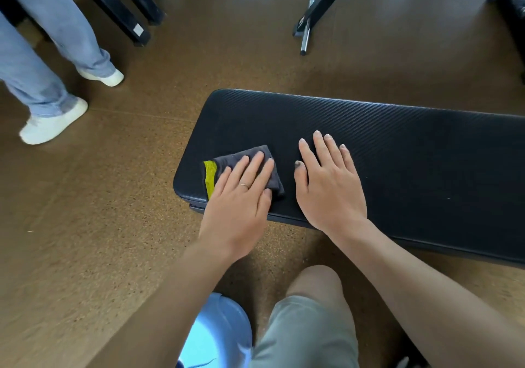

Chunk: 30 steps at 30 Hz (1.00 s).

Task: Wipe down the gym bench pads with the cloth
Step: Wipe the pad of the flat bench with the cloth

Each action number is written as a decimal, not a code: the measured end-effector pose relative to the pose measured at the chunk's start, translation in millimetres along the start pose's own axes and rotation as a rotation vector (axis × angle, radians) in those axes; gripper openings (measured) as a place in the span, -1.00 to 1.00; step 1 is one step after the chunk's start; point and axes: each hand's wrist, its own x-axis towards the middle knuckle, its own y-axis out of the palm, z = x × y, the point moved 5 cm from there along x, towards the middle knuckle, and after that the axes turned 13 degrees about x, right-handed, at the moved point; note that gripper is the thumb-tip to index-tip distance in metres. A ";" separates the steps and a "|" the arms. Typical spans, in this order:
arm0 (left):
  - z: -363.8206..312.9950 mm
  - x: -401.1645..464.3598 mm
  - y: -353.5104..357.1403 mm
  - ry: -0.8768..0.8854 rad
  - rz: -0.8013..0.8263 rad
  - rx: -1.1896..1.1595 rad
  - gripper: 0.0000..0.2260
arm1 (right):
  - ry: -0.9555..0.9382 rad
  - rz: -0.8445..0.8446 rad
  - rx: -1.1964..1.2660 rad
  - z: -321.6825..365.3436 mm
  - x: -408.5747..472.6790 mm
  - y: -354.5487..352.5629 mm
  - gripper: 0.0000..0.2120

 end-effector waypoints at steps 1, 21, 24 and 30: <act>4.5 3.3 0.0 0.004 0.010 0.005 -0.53 | 0.000 0.000 0.001 0.5 0.9 0.3 -0.44; 58.6 51.1 0.0 -0.170 -0.024 0.009 -0.54 | -0.013 -0.019 0.007 -2.5 5.4 1.0 -0.43; 65.1 56.4 -0.1 -0.304 -0.032 -0.002 -0.53 | -0.014 -0.019 0.024 -2.0 3.7 0.4 -0.42; 25.1 -29.1 7.4 -0.326 -0.053 -0.016 -0.47 | -0.012 -0.019 -0.023 1.2 -0.8 1.1 -0.42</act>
